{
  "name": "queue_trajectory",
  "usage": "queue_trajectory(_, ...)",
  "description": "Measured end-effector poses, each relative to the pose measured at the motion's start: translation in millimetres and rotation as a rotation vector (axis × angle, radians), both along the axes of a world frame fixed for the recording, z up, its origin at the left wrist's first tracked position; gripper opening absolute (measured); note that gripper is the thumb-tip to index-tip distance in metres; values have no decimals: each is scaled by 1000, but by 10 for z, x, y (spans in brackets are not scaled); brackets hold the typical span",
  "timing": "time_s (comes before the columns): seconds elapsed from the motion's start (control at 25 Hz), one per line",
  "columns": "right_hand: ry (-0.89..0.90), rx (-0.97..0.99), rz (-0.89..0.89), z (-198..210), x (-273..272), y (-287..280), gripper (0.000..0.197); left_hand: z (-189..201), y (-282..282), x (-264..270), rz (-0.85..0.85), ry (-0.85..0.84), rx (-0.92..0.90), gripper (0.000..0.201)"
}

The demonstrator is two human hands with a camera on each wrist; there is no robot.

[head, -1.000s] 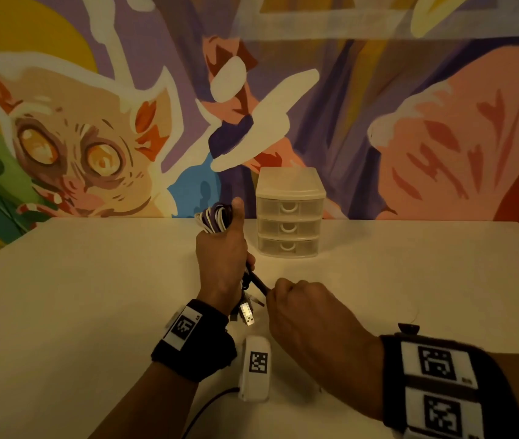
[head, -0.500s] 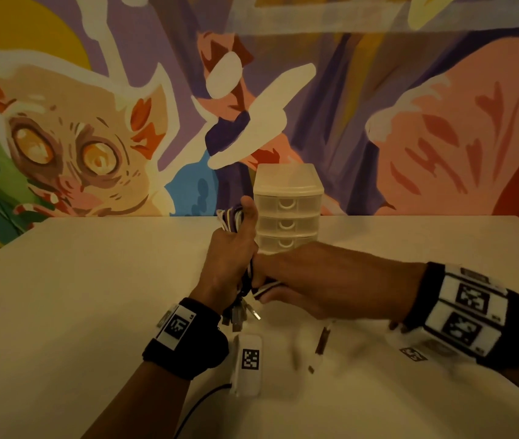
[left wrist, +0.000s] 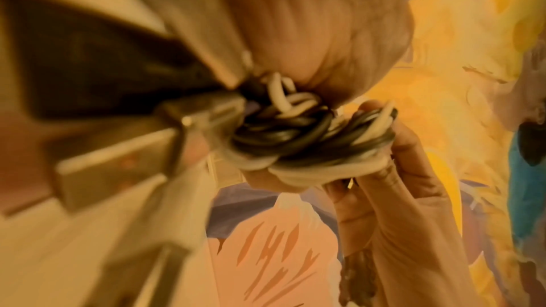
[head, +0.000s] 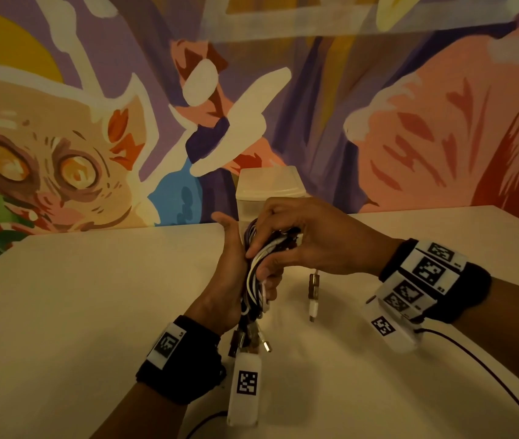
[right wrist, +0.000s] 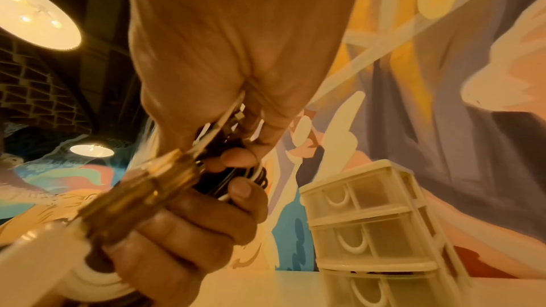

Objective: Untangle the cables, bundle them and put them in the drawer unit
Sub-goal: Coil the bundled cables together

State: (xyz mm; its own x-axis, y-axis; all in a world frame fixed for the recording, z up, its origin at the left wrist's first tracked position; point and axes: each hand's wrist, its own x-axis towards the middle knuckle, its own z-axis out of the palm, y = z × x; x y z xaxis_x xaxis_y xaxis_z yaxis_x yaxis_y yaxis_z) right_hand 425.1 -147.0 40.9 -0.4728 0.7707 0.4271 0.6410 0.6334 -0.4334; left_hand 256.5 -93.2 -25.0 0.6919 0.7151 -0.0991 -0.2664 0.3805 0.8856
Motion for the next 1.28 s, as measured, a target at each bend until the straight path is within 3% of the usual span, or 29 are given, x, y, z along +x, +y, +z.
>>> queue_trajectory(0.36,121,-135,-58,48,178,72,25,-94,22,-7,-209,-226,-1,102)
queue_trajectory(0.56,87,-216,-47,127,224,60,28,-118,12,-65,-236,-38,269,45)
queue_trajectory(0.64,113,-302,-70,156,254,64,31,-84,-26,-33,-266,24,277,45)
queue_trajectory(0.8,162,-363,-82,148,245,55,17,-69,-41,19,-268,29,79,41)
queue_trajectory(1.0,153,4,-334,1,125,40,25,-39,-3,10,-174,72,52,29)
queue_trajectory(1.16,283,59,-306,-208,127,40,31,-4,-2,-40,-83,199,58,29)
queue_trajectory(1.28,45,196,-301,-374,182,10,45,-2,17,-52,-11,256,65,21)
